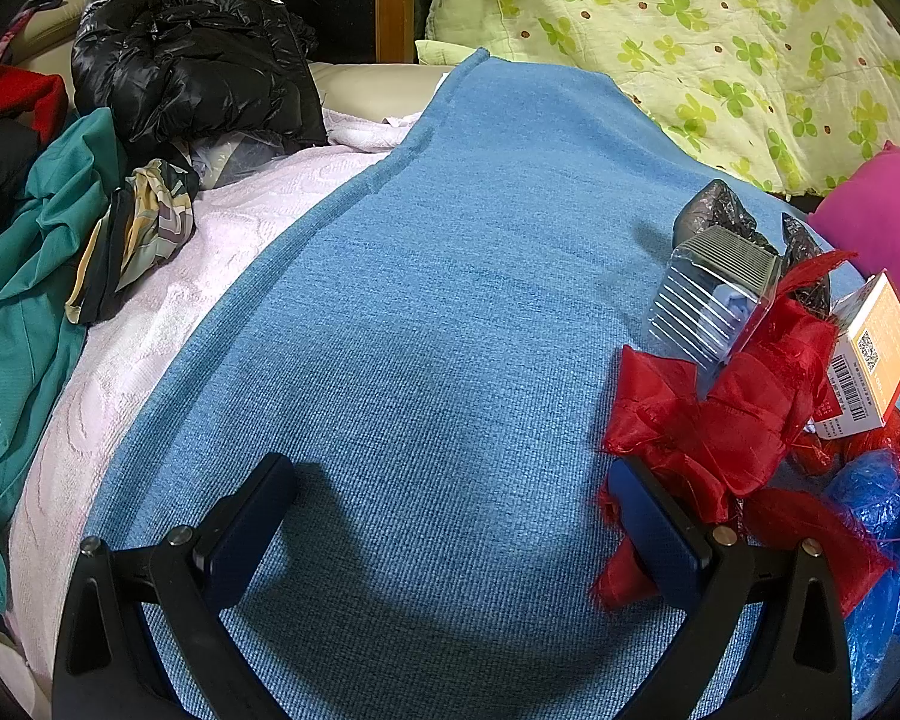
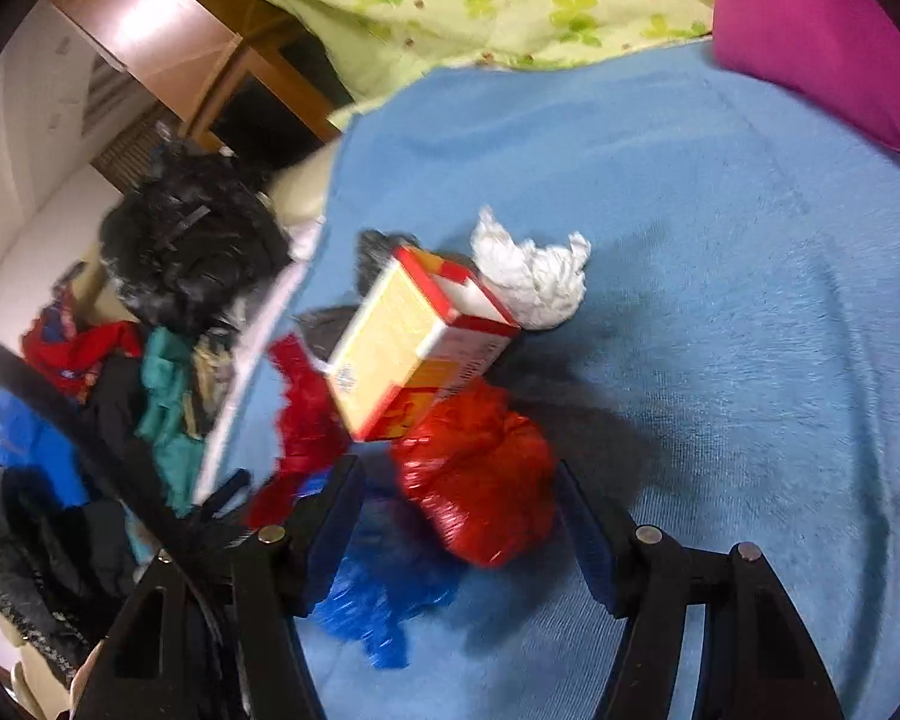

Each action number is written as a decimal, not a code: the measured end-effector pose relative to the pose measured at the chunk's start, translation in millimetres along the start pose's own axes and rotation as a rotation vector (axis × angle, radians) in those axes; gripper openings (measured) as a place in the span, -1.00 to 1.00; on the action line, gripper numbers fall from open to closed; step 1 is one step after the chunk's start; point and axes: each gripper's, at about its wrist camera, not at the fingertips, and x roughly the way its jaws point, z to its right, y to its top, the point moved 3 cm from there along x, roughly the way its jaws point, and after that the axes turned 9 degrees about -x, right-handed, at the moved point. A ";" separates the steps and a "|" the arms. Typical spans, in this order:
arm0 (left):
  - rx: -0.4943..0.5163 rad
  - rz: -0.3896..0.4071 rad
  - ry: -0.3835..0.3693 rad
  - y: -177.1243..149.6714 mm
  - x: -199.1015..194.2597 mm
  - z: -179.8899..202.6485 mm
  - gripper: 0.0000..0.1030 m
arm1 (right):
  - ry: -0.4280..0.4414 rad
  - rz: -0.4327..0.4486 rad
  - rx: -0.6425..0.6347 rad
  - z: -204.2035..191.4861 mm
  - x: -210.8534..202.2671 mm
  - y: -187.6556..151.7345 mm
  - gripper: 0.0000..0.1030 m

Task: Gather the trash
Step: 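Grasp the red plastic bag with the right tool while the left tool grasps the blue plastic bag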

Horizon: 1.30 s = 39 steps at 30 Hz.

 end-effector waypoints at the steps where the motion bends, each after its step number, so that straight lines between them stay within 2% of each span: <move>1: 0.000 0.000 0.000 0.0 -0.1 0.1 1.00 | -0.012 -0.020 0.000 1.5 7.2 -0.4 0.26; 3: 0.000 0.000 0.000 0.0 0.0 -0.1 1.00 | -0.015 -0.044 0.007 4.3 17.0 -2.0 0.14; 6: 0.000 0.001 0.001 -0.1 0.0 0.1 1.00 | -0.016 -0.028 -0.002 4.0 14.5 -1.0 0.04; 11: -0.008 -0.005 0.009 -1.9 -0.9 1.6 1.00 | -0.011 0.005 -0.001 7.4 -7.4 -5.6 0.01; 17: -0.025 -0.083 0.001 -7.7 -13.0 1.4 1.00 | -0.017 0.076 0.008 23.3 -53.6 -11.8 0.01; 20: -0.046 -0.036 0.000 -16.3 -36.9 -2.6 1.00 | -0.016 0.111 0.014 30.7 -74.8 -15.9 0.01; 22: -0.018 0.012 0.009 -21.1 -57.5 1.1 1.00 | -0.019 0.126 0.007 32.8 -86.6 -19.7 0.01; 27: 0.073 0.095 -0.042 -31.5 -119.1 33.2 1.00 | -0.034 0.151 0.000 34.0 -104.4 -28.0 0.01; 31: 0.129 -0.002 -0.128 -38.1 -130.2 75.0 1.00 | -0.022 0.205 -0.007 30.2 -124.7 -32.0 0.01; 37: 0.143 -0.071 -0.108 -37.6 -113.3 113.5 1.00 | -0.004 0.283 -0.019 25.8 -158.5 -39.2 0.01; 39: 0.160 -0.120 -0.117 -39.6 -102.2 124.6 1.00 | -0.005 0.299 -0.024 28.0 -167.1 -40.5 0.01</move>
